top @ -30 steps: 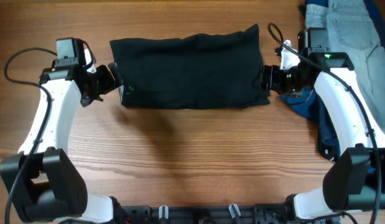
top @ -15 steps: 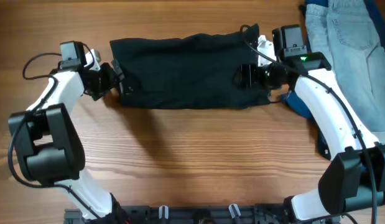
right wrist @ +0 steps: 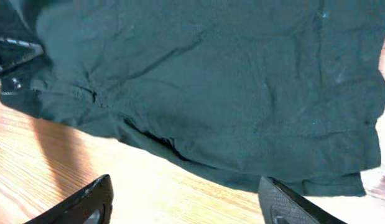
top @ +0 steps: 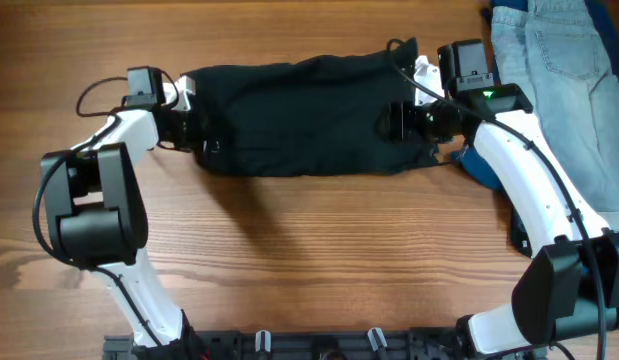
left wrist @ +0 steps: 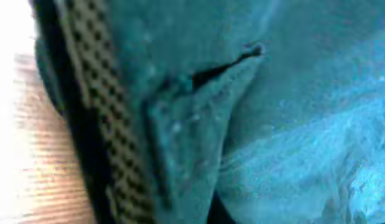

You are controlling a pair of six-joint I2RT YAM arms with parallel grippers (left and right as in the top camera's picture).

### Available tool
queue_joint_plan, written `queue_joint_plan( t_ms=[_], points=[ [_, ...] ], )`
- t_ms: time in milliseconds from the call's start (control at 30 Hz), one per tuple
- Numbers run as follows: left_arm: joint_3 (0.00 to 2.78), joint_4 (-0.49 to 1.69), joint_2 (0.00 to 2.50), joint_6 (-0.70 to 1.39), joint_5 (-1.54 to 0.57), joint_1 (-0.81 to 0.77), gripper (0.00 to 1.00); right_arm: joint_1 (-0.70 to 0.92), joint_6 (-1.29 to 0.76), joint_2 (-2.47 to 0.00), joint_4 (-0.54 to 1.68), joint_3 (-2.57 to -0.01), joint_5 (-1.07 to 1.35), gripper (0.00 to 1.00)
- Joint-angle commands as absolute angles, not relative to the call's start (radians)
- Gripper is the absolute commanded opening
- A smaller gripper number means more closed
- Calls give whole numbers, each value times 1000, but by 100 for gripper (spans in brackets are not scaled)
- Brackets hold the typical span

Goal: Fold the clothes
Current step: 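Grasp both ends of the folded black shorts with both grippers, then fold the left end over toward the right gripper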

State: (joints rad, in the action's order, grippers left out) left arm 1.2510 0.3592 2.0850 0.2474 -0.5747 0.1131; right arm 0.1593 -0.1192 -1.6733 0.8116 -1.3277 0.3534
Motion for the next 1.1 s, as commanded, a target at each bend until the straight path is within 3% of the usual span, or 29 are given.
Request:
queue_joint_plan(
  t_ms=[0,33,100,133,333,667,800,1067],
  points=[
    [1223,449,2093,242,-556,158,4,159,-134,-1668,777,-1318,336,66],
    [1223,481,2072,237,-555,174,4,159,-135,-1668,762,-1318,337,60],
    [1223,558,2009,192,-537,202,4,160,-168,-1670,717,-1318,337,10],
    [1223,602,1969,178,-510,212,4,160,-192,-1676,699,-1318,337,4],
    [1223,765,1741,160,-346,228,4,160,-266,-1842,557,-1317,462,4],
    [1258,783,1658,177,-416,244,4,192,-313,-2124,471,-1317,551,4],
    [1275,720,1643,244,-471,141,4,207,-343,-2164,463,-1317,513,4],
    [1275,456,1658,302,-458,-223,4,207,-340,-2177,467,-1316,509,4]
  ],
)
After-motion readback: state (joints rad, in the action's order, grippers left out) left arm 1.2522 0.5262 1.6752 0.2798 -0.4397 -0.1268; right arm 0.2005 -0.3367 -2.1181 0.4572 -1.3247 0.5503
